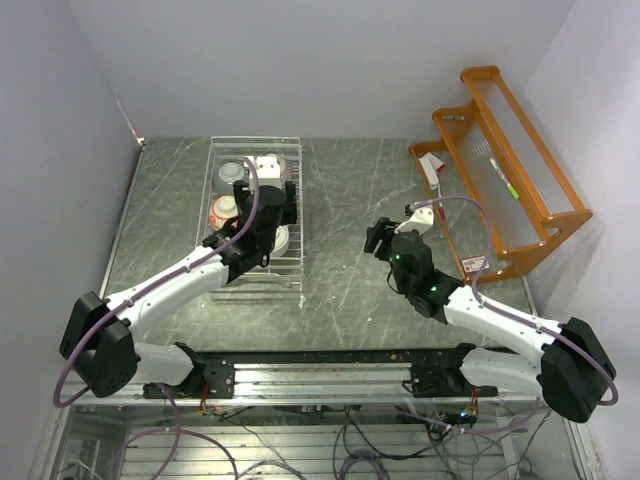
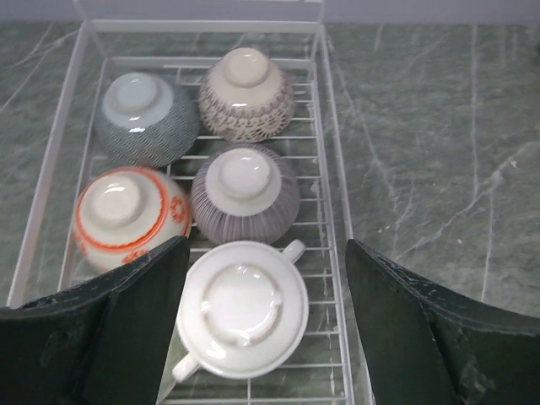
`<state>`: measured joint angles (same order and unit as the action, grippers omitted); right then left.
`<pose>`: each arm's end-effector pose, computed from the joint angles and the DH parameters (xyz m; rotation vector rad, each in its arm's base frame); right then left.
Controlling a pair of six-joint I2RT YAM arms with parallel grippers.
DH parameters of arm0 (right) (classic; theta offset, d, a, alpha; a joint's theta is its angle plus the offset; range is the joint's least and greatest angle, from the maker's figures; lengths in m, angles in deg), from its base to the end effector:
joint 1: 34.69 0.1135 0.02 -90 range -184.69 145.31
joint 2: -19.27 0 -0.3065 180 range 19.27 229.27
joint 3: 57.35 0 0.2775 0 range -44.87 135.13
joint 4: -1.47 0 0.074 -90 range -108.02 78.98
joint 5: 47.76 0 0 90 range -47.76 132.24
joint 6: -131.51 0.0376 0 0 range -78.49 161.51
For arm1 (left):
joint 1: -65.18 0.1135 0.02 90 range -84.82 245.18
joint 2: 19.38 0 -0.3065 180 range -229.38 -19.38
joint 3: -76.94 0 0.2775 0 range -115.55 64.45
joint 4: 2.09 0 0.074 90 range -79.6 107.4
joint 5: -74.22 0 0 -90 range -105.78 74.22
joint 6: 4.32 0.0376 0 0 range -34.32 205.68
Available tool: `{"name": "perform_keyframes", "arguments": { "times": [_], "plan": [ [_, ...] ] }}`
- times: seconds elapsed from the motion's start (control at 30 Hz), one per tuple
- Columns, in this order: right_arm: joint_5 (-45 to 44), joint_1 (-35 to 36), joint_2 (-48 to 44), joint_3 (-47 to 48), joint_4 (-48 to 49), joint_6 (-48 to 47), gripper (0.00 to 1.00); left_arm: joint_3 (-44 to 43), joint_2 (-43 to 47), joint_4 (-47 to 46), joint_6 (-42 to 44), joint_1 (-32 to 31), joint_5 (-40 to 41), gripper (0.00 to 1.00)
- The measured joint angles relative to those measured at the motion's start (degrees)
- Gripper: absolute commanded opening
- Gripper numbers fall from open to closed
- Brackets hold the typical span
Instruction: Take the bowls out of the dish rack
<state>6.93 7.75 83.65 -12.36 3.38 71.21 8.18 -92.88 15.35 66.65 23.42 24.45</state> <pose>0.1985 0.1520 0.2663 0.2157 1.8167 0.3111 0.2434 -0.1848 0.3457 -0.0802 1.8617 -0.0438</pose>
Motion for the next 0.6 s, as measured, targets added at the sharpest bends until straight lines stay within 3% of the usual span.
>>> {"name": "perform_keyframes", "arguments": {
  "times": [0.27, 0.47, 0.6],
  "plan": [
    [1.49, -0.02, -6.10, -6.86, 5.77, -4.63, 0.72, 8.13, -3.67, -18.88, 8.31, 1.66, -6.25, 0.73],
    [4.11, 0.00, -8.37, -9.86, 9.29, -6.67, 0.72, 9.60, -7.04, -28.06, 12.07, 5.35, -11.63, 0.77],
    [4.68, -0.02, -7.87, -9.29, 9.14, -6.88, 0.72, 7.41, -10.56, -28.55, 11.85, 8.61, -16.72, 0.80]
  ]
}}
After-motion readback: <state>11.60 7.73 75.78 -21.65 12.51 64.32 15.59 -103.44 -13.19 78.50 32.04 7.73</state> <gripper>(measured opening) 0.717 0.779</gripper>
